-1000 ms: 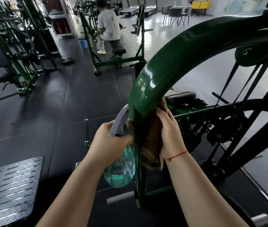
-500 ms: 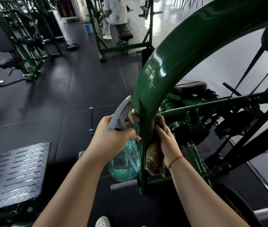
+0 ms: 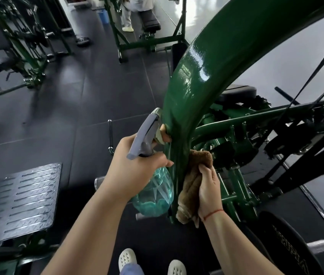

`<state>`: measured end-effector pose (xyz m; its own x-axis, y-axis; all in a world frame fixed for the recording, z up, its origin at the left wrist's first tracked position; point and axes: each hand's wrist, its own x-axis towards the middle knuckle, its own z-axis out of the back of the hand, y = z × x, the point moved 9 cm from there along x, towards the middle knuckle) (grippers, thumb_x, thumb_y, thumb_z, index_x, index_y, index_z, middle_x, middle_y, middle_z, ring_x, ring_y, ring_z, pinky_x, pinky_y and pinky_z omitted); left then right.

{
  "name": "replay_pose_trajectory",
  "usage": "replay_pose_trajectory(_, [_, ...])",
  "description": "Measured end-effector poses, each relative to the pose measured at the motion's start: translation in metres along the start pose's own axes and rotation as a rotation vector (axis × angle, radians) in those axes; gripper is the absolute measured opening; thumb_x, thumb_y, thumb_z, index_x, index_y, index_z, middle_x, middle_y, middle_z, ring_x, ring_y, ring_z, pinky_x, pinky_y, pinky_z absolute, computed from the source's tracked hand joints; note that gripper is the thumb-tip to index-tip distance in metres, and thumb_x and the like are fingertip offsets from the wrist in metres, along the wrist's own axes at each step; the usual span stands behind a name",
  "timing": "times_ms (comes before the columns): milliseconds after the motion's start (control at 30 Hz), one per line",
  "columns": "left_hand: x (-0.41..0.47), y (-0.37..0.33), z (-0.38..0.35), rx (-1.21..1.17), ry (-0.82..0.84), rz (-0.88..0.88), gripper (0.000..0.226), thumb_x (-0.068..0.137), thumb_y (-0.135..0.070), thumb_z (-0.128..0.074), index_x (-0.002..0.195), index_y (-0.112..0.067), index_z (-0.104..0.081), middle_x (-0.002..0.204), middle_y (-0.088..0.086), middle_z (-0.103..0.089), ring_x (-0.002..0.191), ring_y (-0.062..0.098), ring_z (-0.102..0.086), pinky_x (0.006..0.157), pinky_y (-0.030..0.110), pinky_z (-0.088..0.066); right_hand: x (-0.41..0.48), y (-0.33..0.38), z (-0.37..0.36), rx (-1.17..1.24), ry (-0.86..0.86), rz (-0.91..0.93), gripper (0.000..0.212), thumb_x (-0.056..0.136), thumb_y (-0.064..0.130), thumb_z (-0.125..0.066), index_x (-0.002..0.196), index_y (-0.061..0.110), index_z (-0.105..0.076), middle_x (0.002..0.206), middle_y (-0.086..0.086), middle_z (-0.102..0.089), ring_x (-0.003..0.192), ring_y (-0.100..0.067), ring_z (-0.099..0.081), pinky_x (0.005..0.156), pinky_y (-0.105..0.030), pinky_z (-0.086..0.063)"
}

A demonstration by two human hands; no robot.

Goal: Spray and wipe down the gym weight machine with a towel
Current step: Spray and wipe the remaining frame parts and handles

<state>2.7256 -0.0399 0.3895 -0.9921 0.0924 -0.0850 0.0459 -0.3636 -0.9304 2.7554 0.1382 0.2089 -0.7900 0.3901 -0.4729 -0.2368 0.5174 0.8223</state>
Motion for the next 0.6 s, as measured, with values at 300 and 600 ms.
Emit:
replay_pose_trajectory(300, [-0.003,-0.005,-0.001,-0.007,0.006,-0.068,0.015,0.069,-0.014,-0.069,0.066,-0.028,-0.071,0.095,0.037,-0.066,0.082,0.063,-0.060,0.080,0.072,-0.048,0.014,-0.002,0.009,-0.056,0.012,-0.003,0.020,0.100,0.012,-0.050,0.101,0.011,-0.069,0.091,-0.009,-0.073,0.095,-0.031,-0.068,0.091,-0.047,-0.054])
replay_pose_trajectory(600, [0.000,0.032,0.004,-0.067,0.005,-0.020,0.028,0.070,-0.008,-0.069,0.092,0.009,-0.066,0.068,0.009,-0.074,0.076,0.059,-0.061,0.073,0.052,-0.052,0.018,0.024,0.038,-0.060,-0.081,-0.035,0.020,0.096,0.030,-0.054,0.096,0.018,-0.070,0.108,-0.016,-0.073,0.101,-0.035,-0.069,0.093,-0.051,-0.056])
